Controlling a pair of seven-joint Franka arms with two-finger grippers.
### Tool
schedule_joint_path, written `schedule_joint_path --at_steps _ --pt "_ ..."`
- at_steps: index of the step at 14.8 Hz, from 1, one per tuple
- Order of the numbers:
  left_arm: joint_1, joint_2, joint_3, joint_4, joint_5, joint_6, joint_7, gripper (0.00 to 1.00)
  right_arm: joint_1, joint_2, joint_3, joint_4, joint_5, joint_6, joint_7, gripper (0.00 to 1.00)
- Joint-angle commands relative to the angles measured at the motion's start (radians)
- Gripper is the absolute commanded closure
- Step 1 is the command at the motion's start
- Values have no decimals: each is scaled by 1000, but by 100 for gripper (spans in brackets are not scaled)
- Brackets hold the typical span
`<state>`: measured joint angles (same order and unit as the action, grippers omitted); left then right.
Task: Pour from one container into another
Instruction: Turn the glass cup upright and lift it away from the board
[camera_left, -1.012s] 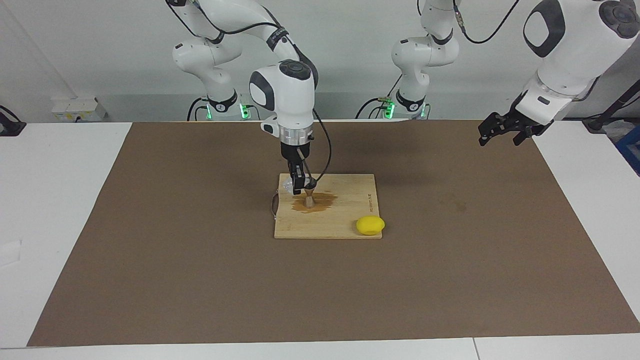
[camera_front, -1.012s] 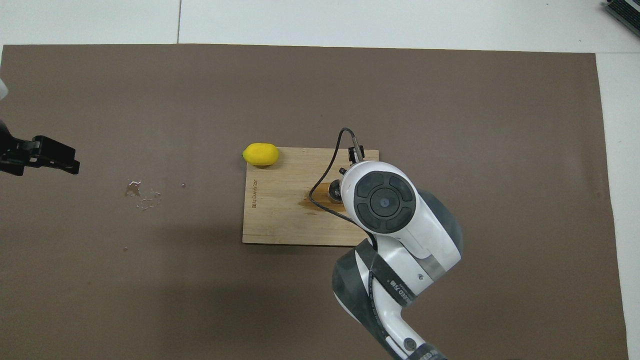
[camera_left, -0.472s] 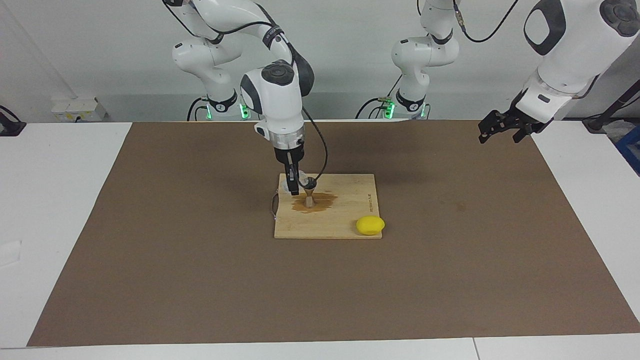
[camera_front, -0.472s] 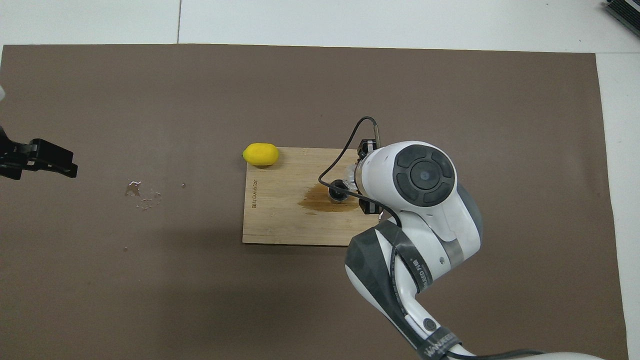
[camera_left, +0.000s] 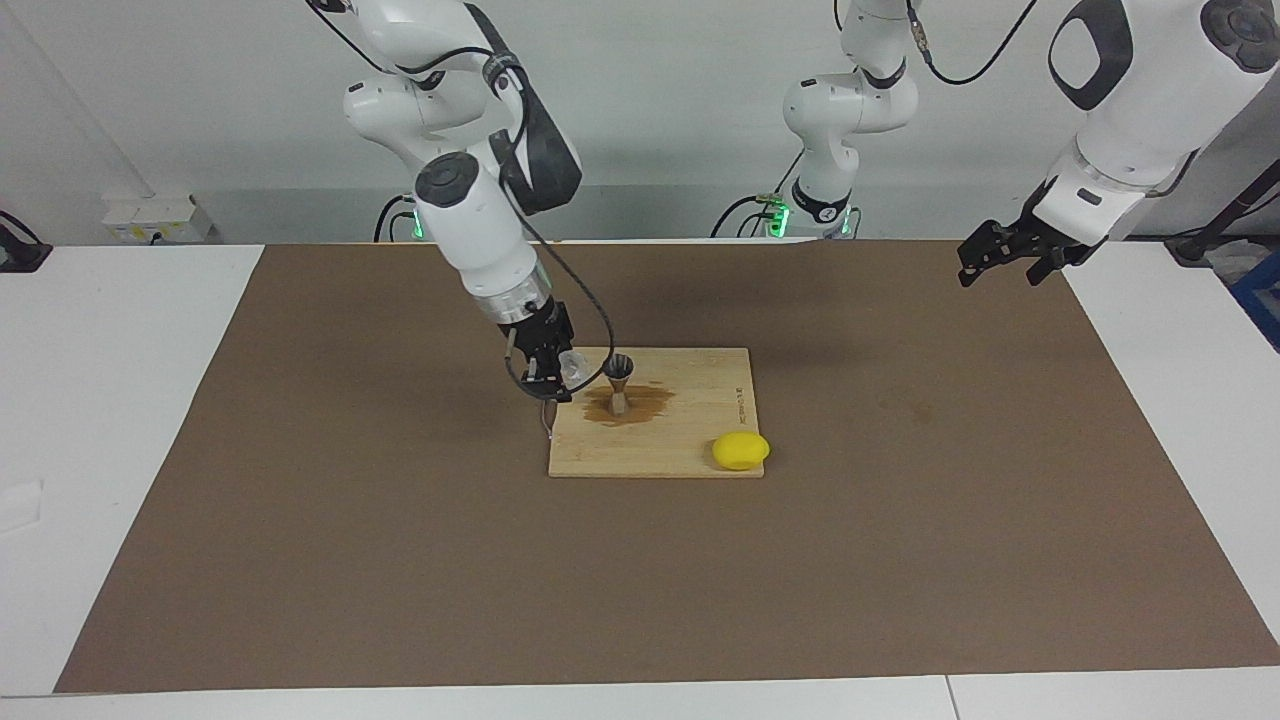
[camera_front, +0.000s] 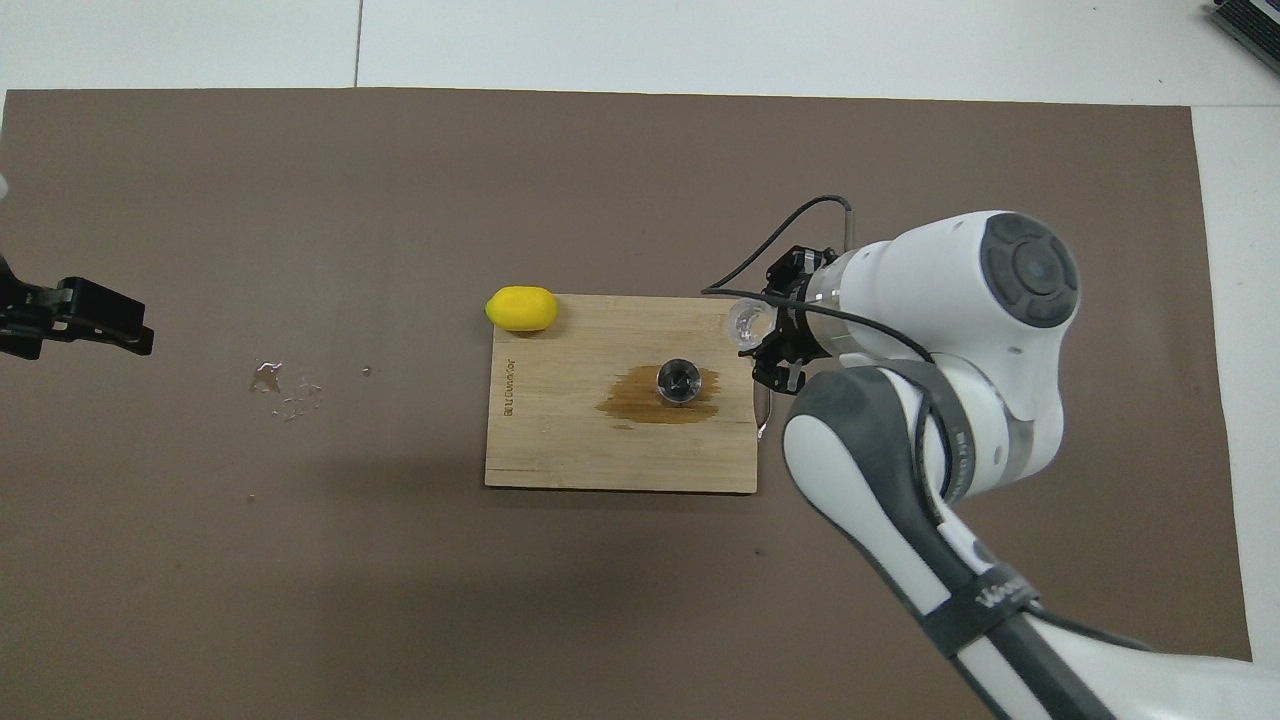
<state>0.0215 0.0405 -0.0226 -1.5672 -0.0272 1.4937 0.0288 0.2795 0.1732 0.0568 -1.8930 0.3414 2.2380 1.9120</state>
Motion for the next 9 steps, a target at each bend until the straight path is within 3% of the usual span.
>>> schedule_joint_path --at_steps 1,5,9 --pt "-11 -27 7 -30 18 2 -12 0 -113 -17 12 -47 150 -21 -147 100" --pt "-12 -27 4 -30 18 2 -9 0 -247 -11 11 -96 353 -73 -394 100" --pt "-12 -27 4 -30 18 2 -9 0 -388 2 11 -161 459 -124 -649 100"
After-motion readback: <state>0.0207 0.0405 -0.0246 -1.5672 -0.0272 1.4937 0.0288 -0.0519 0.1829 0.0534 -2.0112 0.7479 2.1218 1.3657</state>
